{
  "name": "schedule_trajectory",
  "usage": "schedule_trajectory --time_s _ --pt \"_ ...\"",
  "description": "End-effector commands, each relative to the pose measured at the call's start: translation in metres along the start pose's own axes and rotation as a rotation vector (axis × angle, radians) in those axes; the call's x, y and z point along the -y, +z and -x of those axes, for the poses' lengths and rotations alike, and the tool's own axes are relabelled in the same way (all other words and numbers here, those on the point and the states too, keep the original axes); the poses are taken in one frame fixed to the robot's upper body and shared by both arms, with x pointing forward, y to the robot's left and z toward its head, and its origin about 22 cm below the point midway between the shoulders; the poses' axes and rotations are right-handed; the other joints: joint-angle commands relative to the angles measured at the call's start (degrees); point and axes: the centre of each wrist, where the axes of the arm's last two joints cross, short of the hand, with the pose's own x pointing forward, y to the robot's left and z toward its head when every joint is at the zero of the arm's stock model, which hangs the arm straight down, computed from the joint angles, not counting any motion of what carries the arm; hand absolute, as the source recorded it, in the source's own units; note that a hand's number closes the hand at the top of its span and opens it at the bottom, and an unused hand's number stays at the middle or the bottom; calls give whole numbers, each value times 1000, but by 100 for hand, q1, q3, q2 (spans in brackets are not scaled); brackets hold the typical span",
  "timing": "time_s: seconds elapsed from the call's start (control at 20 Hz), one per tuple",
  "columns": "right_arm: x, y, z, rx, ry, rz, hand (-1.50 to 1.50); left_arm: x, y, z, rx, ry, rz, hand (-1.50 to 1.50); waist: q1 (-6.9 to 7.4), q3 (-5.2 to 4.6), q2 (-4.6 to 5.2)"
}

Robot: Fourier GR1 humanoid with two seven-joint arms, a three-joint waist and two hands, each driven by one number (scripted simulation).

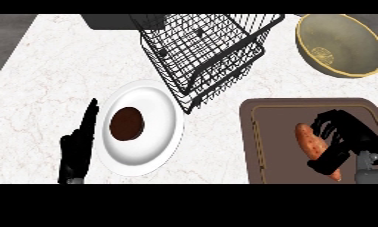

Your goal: Pick the sweet potato from the tray and place it in the tiered basket

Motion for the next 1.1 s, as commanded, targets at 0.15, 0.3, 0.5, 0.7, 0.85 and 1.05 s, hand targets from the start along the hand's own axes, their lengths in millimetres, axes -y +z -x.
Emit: schedule_trajectory --time_s 0.15,0.3,0.5,0.7,0.85,1.05 --pt "-40 45 -94 -136 -116 302 150 6 4 12 -65 1 7 0 -25 -14 9" --pt "-43 77 -131 -115 -301 418 150 -2 3 12 -63 5 -7 0 -68 -1 -27" --pt "-26 124 -159 -50 -439 603 150 4 5 11 -79 -2 -14 0 -140 4 -63" --pt "-19 165 -178 24 -400 800 150 -5 9 13 -83 18 1 0 -67 -16 -88" --pt "-19 182 -196 24 -335 919 150 3 4 8 -65 -2 2 0 -27 -7 -26" --pt "-20 197 -207 17 -280 976 150 3 11 13 -78 3 25 0 48 0 -23"
